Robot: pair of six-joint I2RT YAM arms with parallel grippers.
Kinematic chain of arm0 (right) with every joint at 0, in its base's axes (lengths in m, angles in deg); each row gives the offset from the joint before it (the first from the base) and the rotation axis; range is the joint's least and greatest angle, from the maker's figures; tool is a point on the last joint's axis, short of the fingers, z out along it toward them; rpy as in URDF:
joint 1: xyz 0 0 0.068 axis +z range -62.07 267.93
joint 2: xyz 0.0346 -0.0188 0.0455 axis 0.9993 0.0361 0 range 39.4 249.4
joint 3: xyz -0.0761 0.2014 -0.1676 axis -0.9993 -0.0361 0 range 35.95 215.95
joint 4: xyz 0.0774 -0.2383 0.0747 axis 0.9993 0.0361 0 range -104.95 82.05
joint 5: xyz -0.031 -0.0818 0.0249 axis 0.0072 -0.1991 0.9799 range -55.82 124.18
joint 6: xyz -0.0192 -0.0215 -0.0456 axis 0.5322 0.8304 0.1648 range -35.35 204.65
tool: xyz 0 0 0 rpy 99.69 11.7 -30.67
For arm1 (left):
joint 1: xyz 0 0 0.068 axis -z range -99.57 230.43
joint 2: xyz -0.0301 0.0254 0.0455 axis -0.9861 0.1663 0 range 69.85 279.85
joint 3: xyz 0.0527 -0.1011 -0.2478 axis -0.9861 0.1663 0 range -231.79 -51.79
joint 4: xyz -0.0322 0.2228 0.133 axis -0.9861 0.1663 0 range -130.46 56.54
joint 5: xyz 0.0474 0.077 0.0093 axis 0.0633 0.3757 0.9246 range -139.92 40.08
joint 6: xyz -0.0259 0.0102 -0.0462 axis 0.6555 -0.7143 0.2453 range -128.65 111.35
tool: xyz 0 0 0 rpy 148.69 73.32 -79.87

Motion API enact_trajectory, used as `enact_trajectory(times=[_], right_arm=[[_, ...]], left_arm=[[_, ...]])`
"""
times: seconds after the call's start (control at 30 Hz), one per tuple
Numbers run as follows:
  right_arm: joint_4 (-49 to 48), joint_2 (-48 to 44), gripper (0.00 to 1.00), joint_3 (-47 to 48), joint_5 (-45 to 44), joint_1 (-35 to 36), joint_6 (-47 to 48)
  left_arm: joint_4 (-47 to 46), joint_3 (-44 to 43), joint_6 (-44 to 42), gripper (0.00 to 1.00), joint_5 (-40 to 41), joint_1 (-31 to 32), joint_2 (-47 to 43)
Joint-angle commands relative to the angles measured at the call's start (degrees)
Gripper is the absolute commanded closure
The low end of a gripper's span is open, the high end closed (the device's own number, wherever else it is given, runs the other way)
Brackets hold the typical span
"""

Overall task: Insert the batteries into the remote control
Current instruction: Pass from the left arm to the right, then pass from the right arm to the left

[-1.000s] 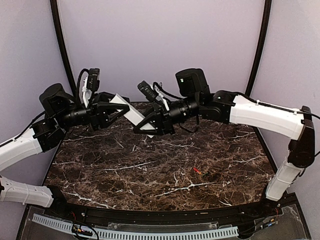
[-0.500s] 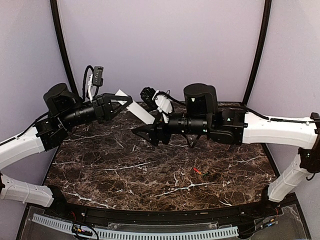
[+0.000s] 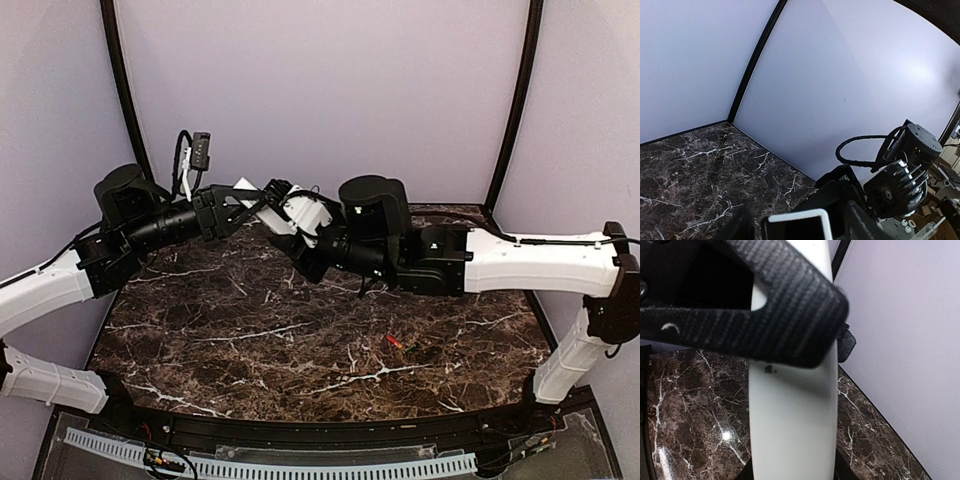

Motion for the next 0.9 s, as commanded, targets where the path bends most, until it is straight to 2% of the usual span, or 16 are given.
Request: enact_trajectory(times=[0.0,0.1,0.17,0.33,0.5,0.57,0.6,0.7,0.8,0.83,0.87], right_arm=[[4.3,-5.2,1.0,1.4,18.2,-3.4,-7.2],[5.6,-6.9,1.0,0.9,40.0,-7.1,-10.9],[5.0,-7.5,1.0,0.7,46.5,-7.9,-11.7],[5.2,-6.2,1.0,2.2,51.1,-8.2,-12.5],[6.1,-4.6,1.0,4.0,52.2,-8.2,-12.5],[5.9,-4.3,1.0,4.3,52.4,-8.2,-12.5],[5.9,-4.2,1.0,4.4,52.5,-8.2,-12.6],[5.9,-4.1,1.0,4.6,52.7,-8.2,-12.6],[6.8,-3.7,1.0,5.1,52.1,-8.2,-12.6],[7.0,-3.7,1.0,5.2,51.6,-8.2,-12.5],[6.8,-3.8,0.89,5.0,50.6,-8.2,-12.4]], left_arm=[[-3.7,1.0,-11.6,0.04,-5.7,-0.2,-3.6],[-6.3,3.0,-16.2,0.02,-9.7,-0.2,-5.9],[-6.9,3.2,-15.9,0.06,-11.4,-0.2,-5.8],[-11.2,3.2,-13.4,0.27,-14.8,0.3,-4.1],[-10.9,1.4,-14.9,0.29,-14.6,2.3,-2.7],[-9.8,0.9,-15.6,0.42,-14.0,2.8,-2.3],[-9.7,0.9,-15.7,0.55,-13.8,3.0,-2.3],[-10.2,1.5,-15.3,0.73,-14.2,3.2,-2.4],[-11.1,1.6,-14.0,0.88,-14.3,3.4,-2.2],[-11.4,1.6,-13.5,0.97,-14.3,3.5,-2.2],[-12.5,1.7,-11.9,0.99,-14.0,3.5,-2.0]])
